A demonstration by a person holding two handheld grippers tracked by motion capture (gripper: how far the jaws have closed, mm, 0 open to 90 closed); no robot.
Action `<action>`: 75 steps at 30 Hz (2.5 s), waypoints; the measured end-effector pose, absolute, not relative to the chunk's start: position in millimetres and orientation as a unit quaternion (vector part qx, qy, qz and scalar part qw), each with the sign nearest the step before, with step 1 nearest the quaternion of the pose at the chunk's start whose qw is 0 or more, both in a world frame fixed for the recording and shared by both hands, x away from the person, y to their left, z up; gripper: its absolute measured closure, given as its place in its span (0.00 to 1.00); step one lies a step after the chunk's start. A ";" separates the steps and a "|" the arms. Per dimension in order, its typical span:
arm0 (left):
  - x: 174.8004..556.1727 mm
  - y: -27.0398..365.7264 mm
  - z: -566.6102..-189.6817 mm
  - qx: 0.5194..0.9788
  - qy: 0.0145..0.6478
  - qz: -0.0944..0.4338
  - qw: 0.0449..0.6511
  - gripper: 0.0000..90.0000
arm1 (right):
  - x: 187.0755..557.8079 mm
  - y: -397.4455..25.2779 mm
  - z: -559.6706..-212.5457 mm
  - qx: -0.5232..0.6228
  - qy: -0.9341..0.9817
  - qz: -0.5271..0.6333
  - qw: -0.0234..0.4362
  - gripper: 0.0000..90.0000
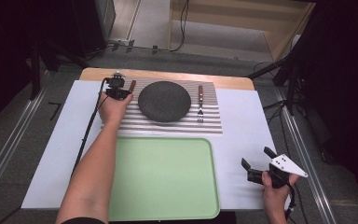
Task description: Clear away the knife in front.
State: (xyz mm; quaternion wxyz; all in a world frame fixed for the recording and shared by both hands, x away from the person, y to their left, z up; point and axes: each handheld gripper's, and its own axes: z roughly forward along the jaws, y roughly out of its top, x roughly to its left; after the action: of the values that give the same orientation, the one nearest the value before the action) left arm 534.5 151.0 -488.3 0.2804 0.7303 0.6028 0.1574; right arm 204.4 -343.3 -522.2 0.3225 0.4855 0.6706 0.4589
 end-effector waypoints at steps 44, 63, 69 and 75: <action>530.3 150.9 -483.1 0.744 0.583 0.164 0.283 0.87 | 205.0 -344.0 -522.3 0.488 0.669 0.458 0.323 0.00; 518.0 158.6 -460.9 0.749 0.566 0.159 0.305 0.87 | 204.7 -344.9 -522.0 0.488 0.669 0.460 0.321 0.00; 511.6 159.2 -453.9 0.756 0.553 0.160 0.312 0.87 | 205.0 -345.3 -521.9 0.488 0.668 0.461 0.322 0.00; 501.2 163.2 -448.6 0.757 0.546 0.165 0.318 0.87 | 204.7 -345.8 -522.0 0.490 0.666 0.463 0.320 0.00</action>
State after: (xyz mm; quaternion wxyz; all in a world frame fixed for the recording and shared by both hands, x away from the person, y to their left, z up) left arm 501.2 163.2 -448.6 0.3183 0.7575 0.5457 0.1645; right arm 204.7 -345.8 -522.0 0.3200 0.4897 0.6662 0.4625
